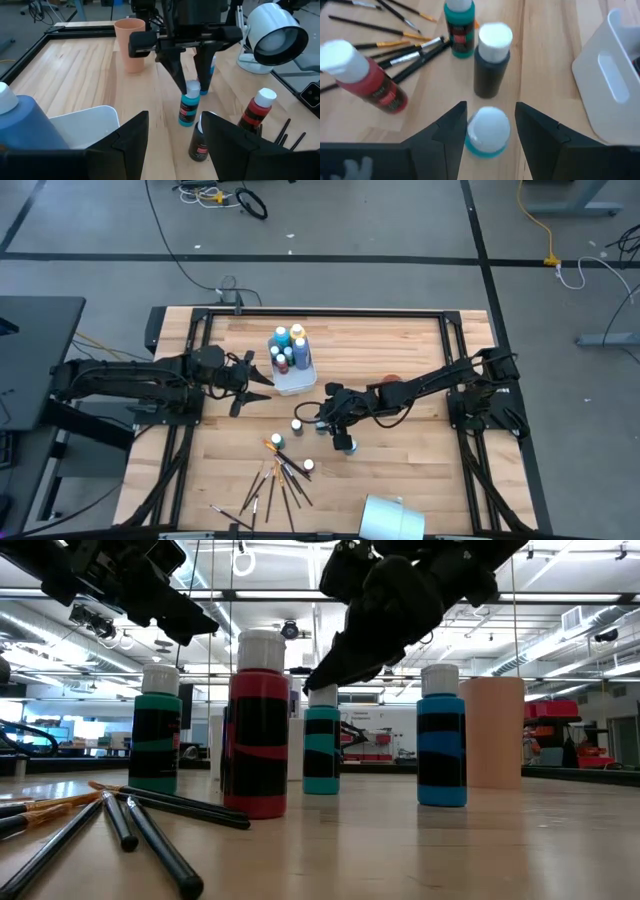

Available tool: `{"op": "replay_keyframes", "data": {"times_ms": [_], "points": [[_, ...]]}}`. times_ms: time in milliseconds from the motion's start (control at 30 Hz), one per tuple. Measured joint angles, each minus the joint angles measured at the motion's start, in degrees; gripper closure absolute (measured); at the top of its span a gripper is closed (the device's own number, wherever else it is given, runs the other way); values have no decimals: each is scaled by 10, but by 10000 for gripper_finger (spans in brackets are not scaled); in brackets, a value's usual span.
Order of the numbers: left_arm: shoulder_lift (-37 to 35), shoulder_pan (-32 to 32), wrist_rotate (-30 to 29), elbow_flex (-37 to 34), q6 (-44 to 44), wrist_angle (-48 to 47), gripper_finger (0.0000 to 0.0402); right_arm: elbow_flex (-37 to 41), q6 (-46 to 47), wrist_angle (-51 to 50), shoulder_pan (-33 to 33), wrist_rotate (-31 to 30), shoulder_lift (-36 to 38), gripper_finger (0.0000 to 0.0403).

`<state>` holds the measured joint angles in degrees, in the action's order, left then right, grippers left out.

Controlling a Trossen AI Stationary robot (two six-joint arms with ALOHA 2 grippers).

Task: Pick & Place Paint Supplies
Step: Put the small light blue paint bottle into the white bin

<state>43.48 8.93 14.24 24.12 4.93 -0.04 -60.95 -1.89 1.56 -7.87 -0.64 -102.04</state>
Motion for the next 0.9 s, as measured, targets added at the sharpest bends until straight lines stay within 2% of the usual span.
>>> {"op": "replay_keyframes", "data": {"times_ms": [267, 500, 667, 800, 900], "points": [[0, 0, 0, 0, 0, 0, 210, 0, 5, -15, 6, 1, 0, 237], [0, 0, 0, 0, 0, 0, 210, 0, 5, -9, 7, 13, 0, 287], [0, 0, 0, 0, 0, 0, 210, -2, -2, -6, 12, 51, 21, 287], [0, 0, 0, 0, 0, 0, 210, -21, -37, -8, 27, 46, 56, 272], [0, 0, 0, 1, 0, 3, 210, -48, -79, -5, 44, 19, 65, 279]]}}
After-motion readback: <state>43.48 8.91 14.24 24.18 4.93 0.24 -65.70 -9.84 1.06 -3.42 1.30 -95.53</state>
